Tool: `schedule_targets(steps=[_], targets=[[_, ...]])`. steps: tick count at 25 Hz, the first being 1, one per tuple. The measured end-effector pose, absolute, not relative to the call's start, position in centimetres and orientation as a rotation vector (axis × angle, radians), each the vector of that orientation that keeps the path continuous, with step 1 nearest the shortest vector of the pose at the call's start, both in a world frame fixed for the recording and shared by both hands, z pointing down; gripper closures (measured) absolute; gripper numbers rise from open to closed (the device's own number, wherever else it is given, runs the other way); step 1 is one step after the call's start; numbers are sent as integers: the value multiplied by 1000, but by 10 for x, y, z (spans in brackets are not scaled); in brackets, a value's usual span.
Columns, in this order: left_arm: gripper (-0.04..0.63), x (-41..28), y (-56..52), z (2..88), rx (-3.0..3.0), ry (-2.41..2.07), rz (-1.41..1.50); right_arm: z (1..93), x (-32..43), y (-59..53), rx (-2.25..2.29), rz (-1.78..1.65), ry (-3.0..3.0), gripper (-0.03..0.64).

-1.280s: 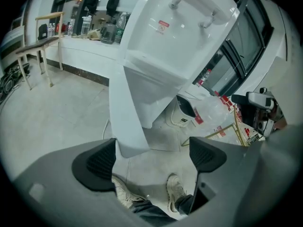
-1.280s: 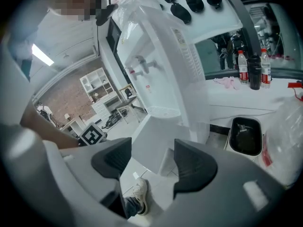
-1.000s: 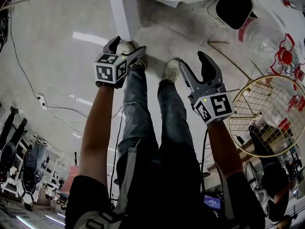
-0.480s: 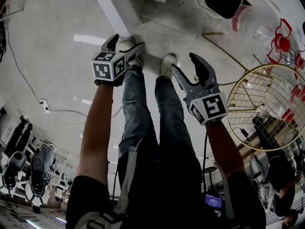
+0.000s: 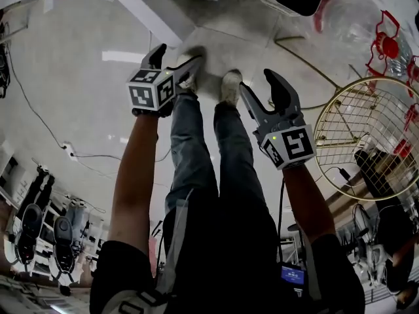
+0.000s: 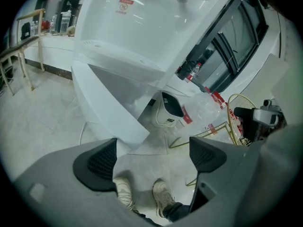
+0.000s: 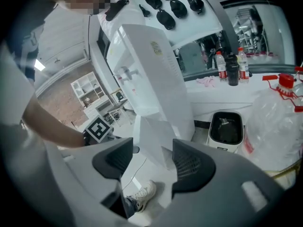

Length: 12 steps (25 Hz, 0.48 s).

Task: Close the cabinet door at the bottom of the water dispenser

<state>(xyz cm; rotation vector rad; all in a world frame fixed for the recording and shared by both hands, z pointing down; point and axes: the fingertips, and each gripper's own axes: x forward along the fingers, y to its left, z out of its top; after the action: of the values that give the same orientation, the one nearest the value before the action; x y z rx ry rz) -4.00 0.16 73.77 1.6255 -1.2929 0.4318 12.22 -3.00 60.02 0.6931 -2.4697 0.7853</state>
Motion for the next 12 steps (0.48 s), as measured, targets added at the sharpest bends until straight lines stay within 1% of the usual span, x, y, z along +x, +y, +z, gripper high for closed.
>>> schedule_targets(steps=[12], targets=[[106, -23, -27, 732, 1704, -1218, 458, 601, 133, -41, 821, 801, -2445, 356]])
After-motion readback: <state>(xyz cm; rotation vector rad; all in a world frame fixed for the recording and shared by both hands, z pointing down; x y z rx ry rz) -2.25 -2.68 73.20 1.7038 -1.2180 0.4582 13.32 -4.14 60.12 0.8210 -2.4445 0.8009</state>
